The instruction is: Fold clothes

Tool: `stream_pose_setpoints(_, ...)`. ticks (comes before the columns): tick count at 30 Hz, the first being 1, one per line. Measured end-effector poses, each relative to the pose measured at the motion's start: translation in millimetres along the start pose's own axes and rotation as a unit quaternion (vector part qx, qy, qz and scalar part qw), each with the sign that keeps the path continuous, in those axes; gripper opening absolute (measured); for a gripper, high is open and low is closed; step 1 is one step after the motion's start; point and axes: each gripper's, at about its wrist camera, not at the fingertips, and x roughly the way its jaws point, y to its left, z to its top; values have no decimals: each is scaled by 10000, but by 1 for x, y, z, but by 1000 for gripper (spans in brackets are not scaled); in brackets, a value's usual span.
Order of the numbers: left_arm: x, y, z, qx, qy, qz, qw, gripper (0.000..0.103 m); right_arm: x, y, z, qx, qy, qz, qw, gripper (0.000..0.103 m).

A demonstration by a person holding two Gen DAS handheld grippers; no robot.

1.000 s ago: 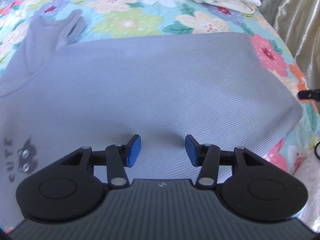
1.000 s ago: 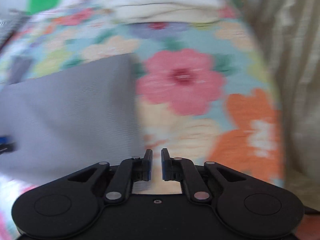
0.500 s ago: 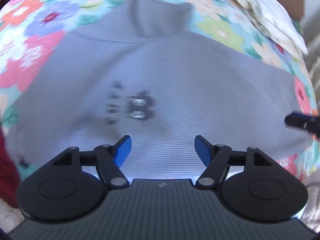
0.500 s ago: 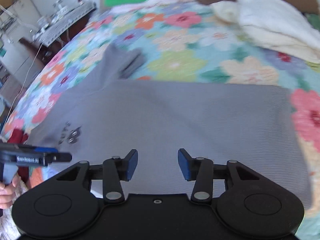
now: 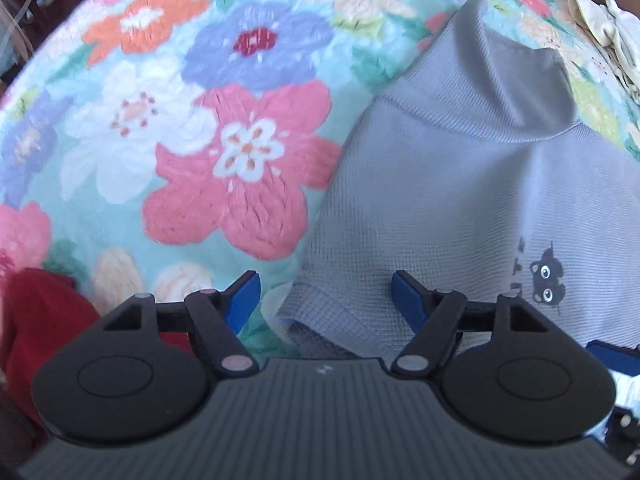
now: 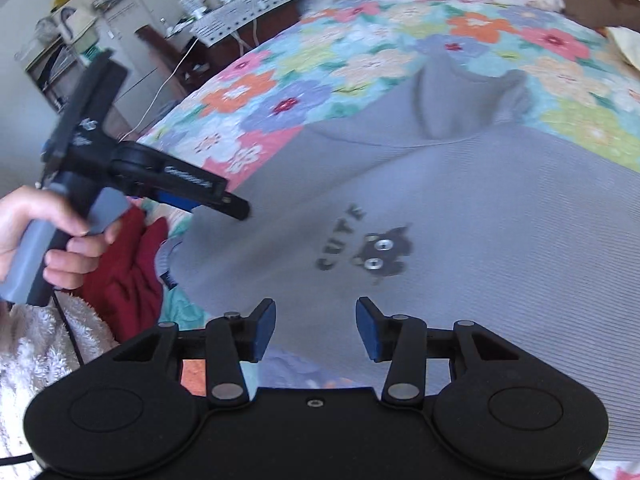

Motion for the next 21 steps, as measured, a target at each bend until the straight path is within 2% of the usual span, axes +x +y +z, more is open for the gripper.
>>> stream_pose_setpoints(2, 4, 9, -8, -269, -81, -226, 9993, 79, 7, 11, 0, -88, -4, 76, 9999, 50)
stream_pose_setpoints(3, 4, 11, -11, -338, -160, -338, 9987, 77, 10, 16, 0, -137, 12, 118, 9998, 50)
stream_pose_setpoints(4, 1, 11, -14, -330, -288, -458, 9980, 60, 14, 22, 0, -180, 42, 149, 9997, 50)
stream_pose_setpoints(6, -14, 6, -15, -161, -773, -453, 9959, 20, 22, 33, 0, -268, 104, 212, 9994, 50)
stream_pose_setpoints(7, -22, 4, -15, -67, -1031, -426, 9937, 13, 26, 37, 1, -287, 133, 224, 9992, 50)
stream_pose_setpoints(9, -39, -1, -15, 122, -1547, -371, 9872, 9, 34, 44, 1, -292, 188, 220, 9992, 50)
stream_pose_setpoints(12, -57, 4, -14, -11, -2034, -253, 9788, 9, 39, 51, 1, -377, 217, 146, 9989, 50)
stream_pose_setpoints(14, -55, 8, -14, -52, -1940, -234, 9807, 9, 39, 55, 0, -503, 228, 55, 9985, 50)
stream_pose_setpoints(17, -41, 17, -12, -202, -1515, -261, 9879, 10, 36, 64, 0, -655, 198, 33, 9977, 50)
stream_pose_setpoints(21, -35, 32, -16, -578, -1266, -398, 9895, 12, 33, 91, -2, -1496, 17, -139, 9887, 50)
